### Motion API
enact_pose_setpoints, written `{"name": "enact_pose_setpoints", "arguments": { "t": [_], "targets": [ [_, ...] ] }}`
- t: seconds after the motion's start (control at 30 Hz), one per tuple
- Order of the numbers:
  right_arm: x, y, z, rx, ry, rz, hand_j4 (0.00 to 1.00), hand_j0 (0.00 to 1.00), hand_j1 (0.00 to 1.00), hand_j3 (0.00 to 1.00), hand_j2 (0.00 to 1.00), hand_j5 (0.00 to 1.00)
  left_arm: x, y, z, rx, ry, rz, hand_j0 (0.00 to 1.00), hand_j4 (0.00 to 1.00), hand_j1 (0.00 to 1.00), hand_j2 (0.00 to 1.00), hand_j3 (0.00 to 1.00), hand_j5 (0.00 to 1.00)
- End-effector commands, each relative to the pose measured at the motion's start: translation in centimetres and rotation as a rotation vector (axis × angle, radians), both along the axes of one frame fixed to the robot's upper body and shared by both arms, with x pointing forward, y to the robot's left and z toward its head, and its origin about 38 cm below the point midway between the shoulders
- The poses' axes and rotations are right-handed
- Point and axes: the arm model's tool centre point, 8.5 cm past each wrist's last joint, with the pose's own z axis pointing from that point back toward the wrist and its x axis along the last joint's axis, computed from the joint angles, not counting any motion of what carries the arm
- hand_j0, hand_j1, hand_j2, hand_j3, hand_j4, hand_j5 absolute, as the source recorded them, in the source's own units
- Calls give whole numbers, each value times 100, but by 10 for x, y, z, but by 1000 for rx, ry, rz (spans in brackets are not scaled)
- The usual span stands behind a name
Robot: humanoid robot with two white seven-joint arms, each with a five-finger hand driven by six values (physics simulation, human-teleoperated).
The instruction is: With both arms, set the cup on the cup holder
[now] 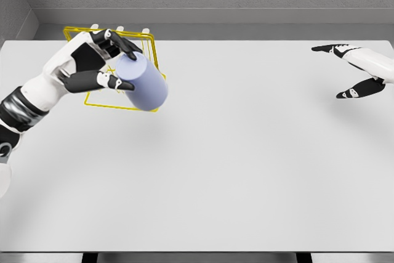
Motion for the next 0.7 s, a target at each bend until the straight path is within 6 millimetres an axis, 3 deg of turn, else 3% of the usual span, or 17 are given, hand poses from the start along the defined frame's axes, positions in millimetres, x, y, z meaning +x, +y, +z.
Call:
{"name": "enact_pose_setpoints", "arguments": {
  "t": [0.0, 0.67],
  "targets": [
    [0, -1, 1, 7, -1, -4, 100, 100, 100, 100, 100, 100, 0, 1, 1, -7, 0, 1, 41, 41, 41, 41, 41, 41],
    [0, -1, 1, 6, 0, -3, 100, 100, 100, 100, 100, 100, 7, 11, 24, -3, -56, 24, 40, 40, 40, 40, 40, 40]
  ]
}}
